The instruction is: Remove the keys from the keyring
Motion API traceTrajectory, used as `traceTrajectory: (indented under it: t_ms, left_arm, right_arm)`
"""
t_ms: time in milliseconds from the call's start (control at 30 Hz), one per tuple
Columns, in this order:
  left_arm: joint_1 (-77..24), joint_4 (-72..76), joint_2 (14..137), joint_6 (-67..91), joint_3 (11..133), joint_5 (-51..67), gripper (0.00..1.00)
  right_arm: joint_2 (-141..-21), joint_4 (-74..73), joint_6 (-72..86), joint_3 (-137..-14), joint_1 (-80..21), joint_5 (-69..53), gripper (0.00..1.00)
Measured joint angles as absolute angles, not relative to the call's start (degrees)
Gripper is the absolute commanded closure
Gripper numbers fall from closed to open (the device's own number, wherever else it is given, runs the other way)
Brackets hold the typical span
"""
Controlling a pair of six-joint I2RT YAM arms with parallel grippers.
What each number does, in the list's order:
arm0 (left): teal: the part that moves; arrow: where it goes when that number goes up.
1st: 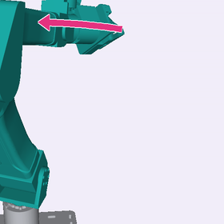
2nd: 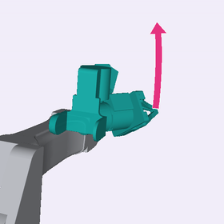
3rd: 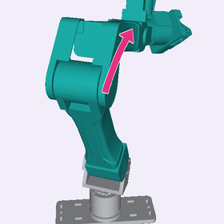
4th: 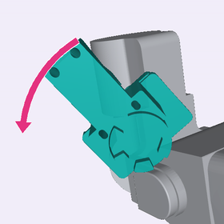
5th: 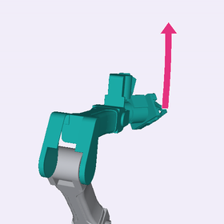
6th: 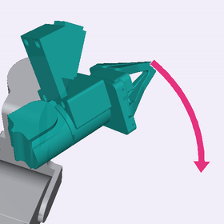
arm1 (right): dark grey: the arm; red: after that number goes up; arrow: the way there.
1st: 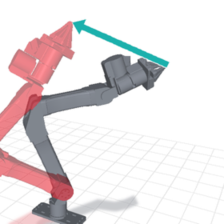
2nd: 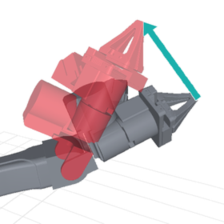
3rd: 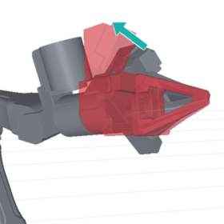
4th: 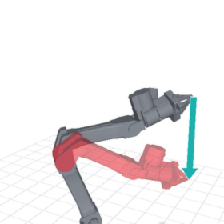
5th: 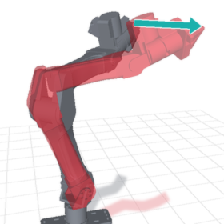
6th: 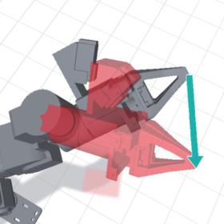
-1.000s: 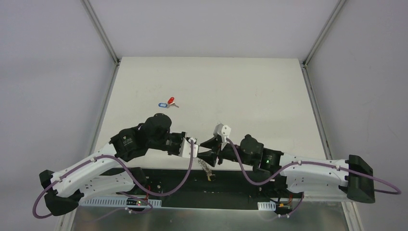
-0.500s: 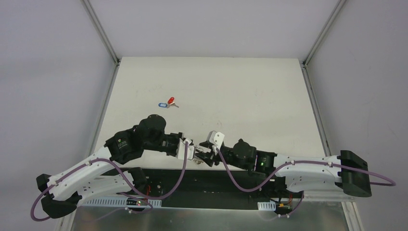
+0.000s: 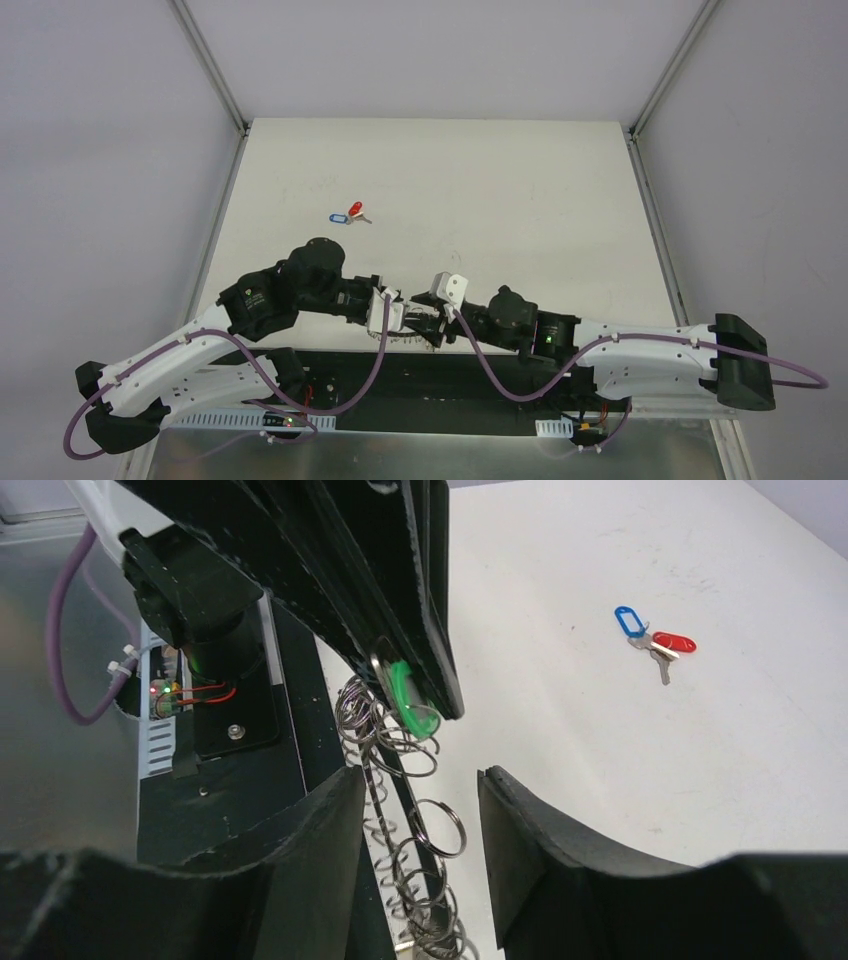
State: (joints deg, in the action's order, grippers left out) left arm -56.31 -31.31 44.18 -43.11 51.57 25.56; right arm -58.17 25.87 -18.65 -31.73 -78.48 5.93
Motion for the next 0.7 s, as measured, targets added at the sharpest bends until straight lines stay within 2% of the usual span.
traceTrajectory:
  t_ms: [233,533,700]
  left_arm:
    - [-56.31,-30.98,44.14,-43.13,51.44,25.58,1.0]
    - [-56.29,-30.7,43.64,-43.66,50.63,26.63,1.0]
    - [-56.31,-30.7,43.38,-44.18,50.63,27.03,1.0]
  right_arm:
    - [-58.13,24.58,-18.61,-33.34,-78.52,4.21,0.43]
    - [-58.15,22.46,-18.63,-35.31,-78.52,2.63,0.43]
    - [-58.54,21.87,-18.61,-36.38,-78.52,1.23,0.48]
